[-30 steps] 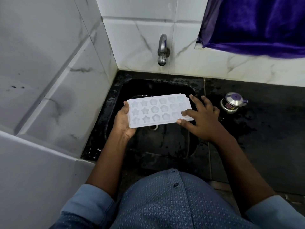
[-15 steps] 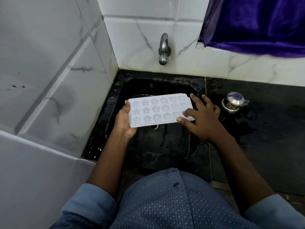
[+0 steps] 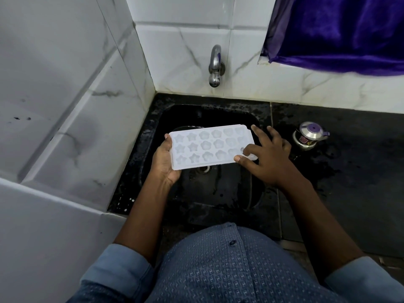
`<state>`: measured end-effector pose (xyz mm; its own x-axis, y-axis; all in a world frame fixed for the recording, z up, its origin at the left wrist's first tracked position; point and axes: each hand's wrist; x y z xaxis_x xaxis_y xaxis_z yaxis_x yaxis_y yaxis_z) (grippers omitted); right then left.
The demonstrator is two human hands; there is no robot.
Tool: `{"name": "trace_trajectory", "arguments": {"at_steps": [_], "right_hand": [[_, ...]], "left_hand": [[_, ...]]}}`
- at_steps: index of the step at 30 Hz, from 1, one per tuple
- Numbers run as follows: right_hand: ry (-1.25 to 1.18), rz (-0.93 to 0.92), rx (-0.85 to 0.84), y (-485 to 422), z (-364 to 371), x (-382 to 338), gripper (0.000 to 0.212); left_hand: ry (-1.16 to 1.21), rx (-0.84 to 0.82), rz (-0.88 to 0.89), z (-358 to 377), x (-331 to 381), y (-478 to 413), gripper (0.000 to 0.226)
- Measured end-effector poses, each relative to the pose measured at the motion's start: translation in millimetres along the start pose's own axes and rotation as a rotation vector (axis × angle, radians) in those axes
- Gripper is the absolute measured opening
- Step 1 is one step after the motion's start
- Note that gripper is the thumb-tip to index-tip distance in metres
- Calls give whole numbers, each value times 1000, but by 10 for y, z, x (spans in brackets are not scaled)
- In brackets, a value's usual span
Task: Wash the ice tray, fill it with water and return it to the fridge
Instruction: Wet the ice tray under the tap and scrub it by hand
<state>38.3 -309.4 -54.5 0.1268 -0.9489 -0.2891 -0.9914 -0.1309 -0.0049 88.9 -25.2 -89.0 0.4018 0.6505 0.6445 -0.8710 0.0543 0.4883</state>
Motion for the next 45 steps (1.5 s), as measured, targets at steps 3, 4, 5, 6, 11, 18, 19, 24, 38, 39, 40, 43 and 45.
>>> {"name": "trace_trajectory", "arguments": {"at_steps": [3, 4, 5, 6, 11, 18, 19, 24, 38, 39, 40, 43, 45], "right_hand": [[2, -2, -18, -4, -5, 2, 56], [2, -1, -25, -5, -3, 2, 56], [2, 0, -30, -7, -3, 1, 55], [2, 2, -30, -10, -6, -2, 55], [1, 5, -26, -16, -25, 6, 57], [20, 11, -26, -8, -46, -17, 51], [26, 12, -30, -7, -45, -17, 51], [8, 17, -37, -1, -40, -28, 51], [-37, -14, 19, -17, 14, -17, 39], [-39, -27, 30, -22, 18, -21, 39], [-41, -46, 37, -29, 23, -24, 38], [-57, -109, 22, -33, 44, -64, 45], [-55, -123, -9, -28, 58, -93, 52]], "left_hand": [[-6, -6, 5, -3, 5, -4, 60], [-12, -6, 7, -5, 7, -10, 60], [-13, -4, 5, -13, 6, -18, 61], [-13, -2, 3, -20, 4, -23, 62], [-8, -12, 10, -21, -5, -28, 61], [-1, -42, 0, -14, -21, -30, 64], [-1, -42, -1, -14, -18, -32, 64], [-1, -30, -6, -16, -14, -20, 63], [-5, -10, -7, -22, -31, -16, 67], [-2, -9, -10, -16, -28, -18, 67], [-2, -6, -11, -5, -27, -16, 67], [-4, 7, -13, 0, -26, -19, 67], [-11, 5, -19, 7, -28, -22, 68]]}}
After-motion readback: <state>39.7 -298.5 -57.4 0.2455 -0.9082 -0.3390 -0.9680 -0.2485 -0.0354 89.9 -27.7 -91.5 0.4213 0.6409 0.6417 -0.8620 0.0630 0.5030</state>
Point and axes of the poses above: each hand's wrist, its own y-axis away from the middle knuckle, its own z-axis out of the palm, x = y × z, and after that the axes turned 5 degrees about y, right-handed
